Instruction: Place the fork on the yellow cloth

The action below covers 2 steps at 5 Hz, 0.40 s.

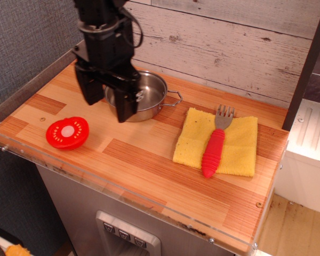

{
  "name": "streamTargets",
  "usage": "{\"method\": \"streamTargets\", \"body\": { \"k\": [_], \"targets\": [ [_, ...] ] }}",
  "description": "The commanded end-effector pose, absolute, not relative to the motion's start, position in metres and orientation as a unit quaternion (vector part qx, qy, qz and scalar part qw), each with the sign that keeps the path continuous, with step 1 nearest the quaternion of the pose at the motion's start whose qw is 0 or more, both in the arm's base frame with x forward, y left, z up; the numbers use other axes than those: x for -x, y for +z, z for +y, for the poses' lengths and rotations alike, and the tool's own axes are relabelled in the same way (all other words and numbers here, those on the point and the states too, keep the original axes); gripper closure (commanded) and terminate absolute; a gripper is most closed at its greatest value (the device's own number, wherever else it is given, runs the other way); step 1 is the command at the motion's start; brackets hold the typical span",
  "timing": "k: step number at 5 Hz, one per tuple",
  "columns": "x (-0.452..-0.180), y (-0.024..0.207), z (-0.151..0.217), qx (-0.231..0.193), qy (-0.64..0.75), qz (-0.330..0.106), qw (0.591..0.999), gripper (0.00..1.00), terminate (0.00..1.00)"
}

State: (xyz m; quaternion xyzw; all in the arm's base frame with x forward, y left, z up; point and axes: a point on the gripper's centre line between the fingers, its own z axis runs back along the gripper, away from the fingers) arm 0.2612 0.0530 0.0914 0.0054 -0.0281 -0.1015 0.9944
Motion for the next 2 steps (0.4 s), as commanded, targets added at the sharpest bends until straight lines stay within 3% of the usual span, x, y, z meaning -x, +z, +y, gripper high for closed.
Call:
{"method": "streamTargets", "body": {
  "k": [1,2],
  "targets": [
    [-0.2556,0.1036,0.0664,0.005,-0.107,-0.021,0.994,0.00,0.00],
    [-0.2556,0.1036,0.0664,0.005,-0.107,-0.021,0.994,0.00,1.00]
  ]
}}
